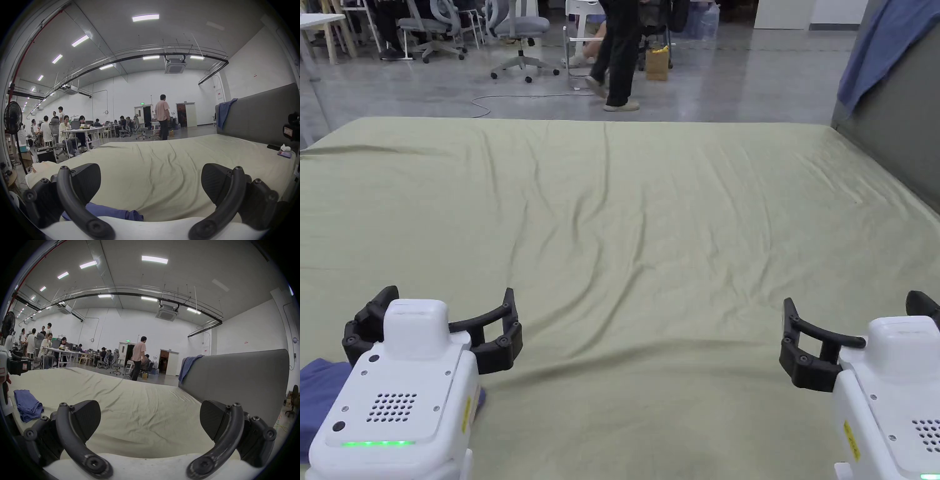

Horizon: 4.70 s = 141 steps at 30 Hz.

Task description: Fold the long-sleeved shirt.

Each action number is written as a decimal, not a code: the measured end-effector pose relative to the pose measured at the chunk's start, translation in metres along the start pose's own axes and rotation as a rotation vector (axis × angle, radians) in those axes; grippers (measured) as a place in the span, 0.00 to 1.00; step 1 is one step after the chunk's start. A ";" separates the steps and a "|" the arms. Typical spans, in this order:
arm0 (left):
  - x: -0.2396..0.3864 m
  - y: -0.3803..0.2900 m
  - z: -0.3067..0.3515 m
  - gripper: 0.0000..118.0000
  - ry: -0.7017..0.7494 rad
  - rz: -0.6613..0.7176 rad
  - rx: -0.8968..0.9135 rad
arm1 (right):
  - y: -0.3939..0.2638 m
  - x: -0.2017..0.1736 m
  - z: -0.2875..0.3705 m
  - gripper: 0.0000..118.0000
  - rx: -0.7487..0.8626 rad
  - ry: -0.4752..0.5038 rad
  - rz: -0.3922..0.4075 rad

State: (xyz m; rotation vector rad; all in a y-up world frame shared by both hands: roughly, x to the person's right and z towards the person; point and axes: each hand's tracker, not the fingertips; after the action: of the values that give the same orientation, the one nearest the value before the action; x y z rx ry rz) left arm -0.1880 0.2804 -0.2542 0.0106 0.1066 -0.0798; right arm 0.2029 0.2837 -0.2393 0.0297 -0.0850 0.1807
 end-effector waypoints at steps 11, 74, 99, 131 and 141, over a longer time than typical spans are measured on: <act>0.000 -0.002 -0.002 1.00 0.003 -0.013 -0.014 | 0.000 0.000 -0.001 1.00 -0.009 0.005 -0.001; 0.006 -0.005 -0.001 1.00 -0.035 -0.015 -0.050 | -0.003 -0.001 -0.004 1.00 -0.070 0.016 -0.002; 0.008 -0.006 -0.003 1.00 -0.026 -0.033 -0.048 | -0.002 -0.002 -0.006 1.00 -0.074 0.030 -0.026; 0.003 -0.005 -0.005 1.00 -0.013 -0.022 -0.068 | -0.002 0.002 -0.007 1.00 -0.045 0.012 -0.043; 0.005 -0.006 -0.006 1.00 -0.022 -0.055 -0.081 | 0.006 0.001 -0.038 1.00 -0.492 0.019 -0.406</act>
State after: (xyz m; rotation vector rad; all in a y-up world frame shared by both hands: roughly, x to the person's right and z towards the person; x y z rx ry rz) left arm -0.1839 0.2737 -0.2608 -0.0737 0.0878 -0.1304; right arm 0.2055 0.2908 -0.2772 -0.4426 -0.1007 -0.2487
